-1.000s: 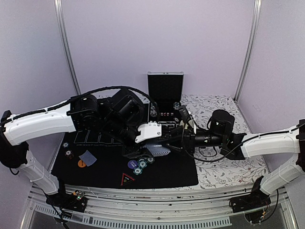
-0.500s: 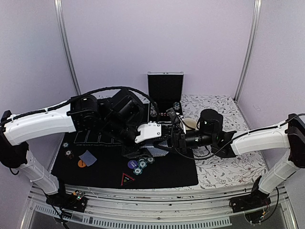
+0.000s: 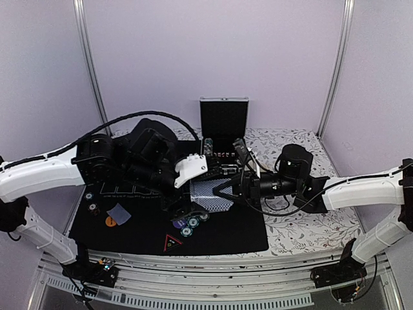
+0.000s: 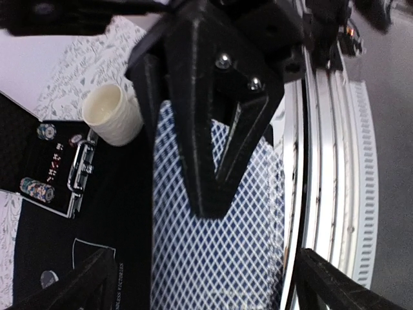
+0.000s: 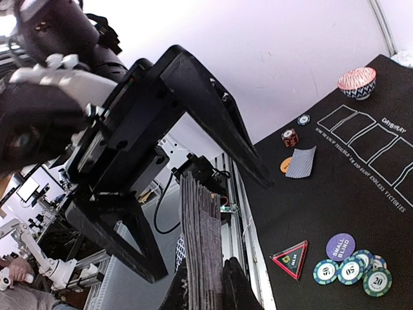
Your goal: Distribute texas hold em gaming equipment
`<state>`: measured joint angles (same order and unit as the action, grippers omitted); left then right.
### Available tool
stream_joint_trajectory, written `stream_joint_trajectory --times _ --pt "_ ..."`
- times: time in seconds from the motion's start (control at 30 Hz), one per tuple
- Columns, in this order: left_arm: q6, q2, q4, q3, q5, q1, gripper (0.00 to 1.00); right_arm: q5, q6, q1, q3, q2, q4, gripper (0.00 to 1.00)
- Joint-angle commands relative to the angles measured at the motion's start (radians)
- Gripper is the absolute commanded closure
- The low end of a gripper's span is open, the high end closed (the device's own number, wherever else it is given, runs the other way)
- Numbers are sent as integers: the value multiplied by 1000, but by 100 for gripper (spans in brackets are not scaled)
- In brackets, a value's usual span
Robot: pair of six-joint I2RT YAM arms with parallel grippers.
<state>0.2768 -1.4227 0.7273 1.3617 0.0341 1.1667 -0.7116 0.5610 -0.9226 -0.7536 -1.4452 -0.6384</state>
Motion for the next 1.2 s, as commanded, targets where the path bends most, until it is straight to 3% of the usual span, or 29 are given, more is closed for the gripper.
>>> stream_joint_trajectory --times 0.0,0.17,0.27,0.33,0.4,0.57,0.77,0.83,0.87,1.07,1.1,1.17 --pt "-222 212 -244 -121 107 -31 2 49 -64 6 23 92 -4 99" --pt "-510 405 -549 -358 219 -157 2 67 -119 7 15 131 9 99" --pt "-694 427 -609 -438 263 -251 20 72 -128 6 11 141 9 98" --pt "-753 417 -689 -490 354 -279 24 80 -131 6 8 142 6 98" --pt "-787 388 -758 -517 414 -279 23 84 -134 5 0 135 6 98" --pt "-810 298 -799 -510 472 -269 11 83 -134 -9 -29 111 5 98" --pt "-771 282 -880 -534 477 -216 10 92 -141 -12 -37 101 3 98" --pt "-770 268 -874 -531 443 -216 20 82 -142 -13 -43 88 3 98" --pt "-768 255 -865 -524 434 -216 33 77 -142 -13 -49 82 3 98" --pt "-770 219 -892 -521 502 -215 93 80 -153 -14 -51 79 10 98" --pt "-773 215 -893 -521 513 -214 100 83 -161 -14 -49 84 15 98" --pt "-778 210 -896 -522 543 -213 100 91 -178 -14 -49 96 35 97"
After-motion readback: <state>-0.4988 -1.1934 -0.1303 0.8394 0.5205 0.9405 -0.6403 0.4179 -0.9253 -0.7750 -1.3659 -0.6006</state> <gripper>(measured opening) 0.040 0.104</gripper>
